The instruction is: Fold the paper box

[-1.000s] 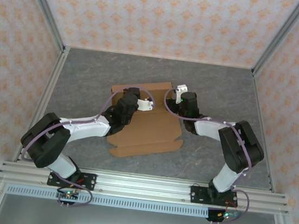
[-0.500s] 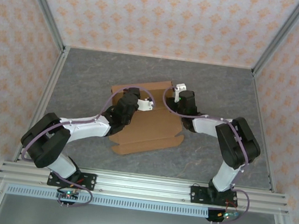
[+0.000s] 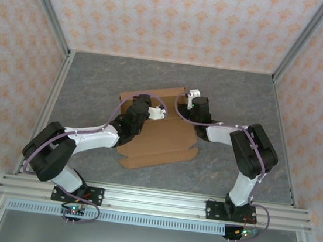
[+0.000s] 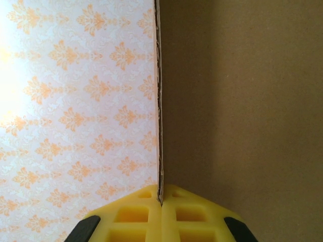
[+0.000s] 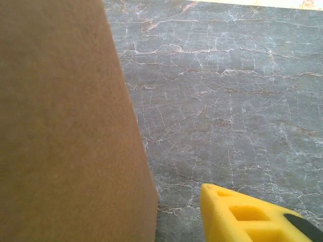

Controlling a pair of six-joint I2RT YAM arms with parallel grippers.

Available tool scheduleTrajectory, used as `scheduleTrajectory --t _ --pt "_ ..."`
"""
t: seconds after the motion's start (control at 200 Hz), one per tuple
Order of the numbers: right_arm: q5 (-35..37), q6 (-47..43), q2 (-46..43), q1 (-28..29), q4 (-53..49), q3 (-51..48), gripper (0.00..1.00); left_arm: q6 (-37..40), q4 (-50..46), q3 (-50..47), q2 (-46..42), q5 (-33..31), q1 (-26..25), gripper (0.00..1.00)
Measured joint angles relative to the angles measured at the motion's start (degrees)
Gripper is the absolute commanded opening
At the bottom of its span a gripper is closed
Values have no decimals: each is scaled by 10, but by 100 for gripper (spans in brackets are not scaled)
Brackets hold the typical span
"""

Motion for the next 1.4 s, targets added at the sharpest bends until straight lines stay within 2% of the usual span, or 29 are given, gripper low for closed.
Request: scheduleTrajectory --t 0.155,0.395,0.625,0.721,0.896,1.031,1.201,1.401 --pt "9 2 0 7 0 0 30 0 0 0 0 0 0 0" --pt "63 9 0 23 0 5 21 -7 -7 0 0 0 0 0" --pt "126 30 1 39 -15 30 19 -15 -6 0 0 0 0 0" --pt "140 38 6 44 -18 35 24 -17 -6 1 0 0 0 0" --pt "132 40 6 41 -25 33 46 -19 -9 7 2 -5 0 0" --pt "100 41 -19 26 -42 16 58 -24 -17 29 17 -20 1 0" --pt "63 45 -99 17 -83 -19 61 -46 -53 72 38 -55 11 0" --pt "51 47 -223 12 -154 -65 61 -117 -147 136 38 -89 26 0"
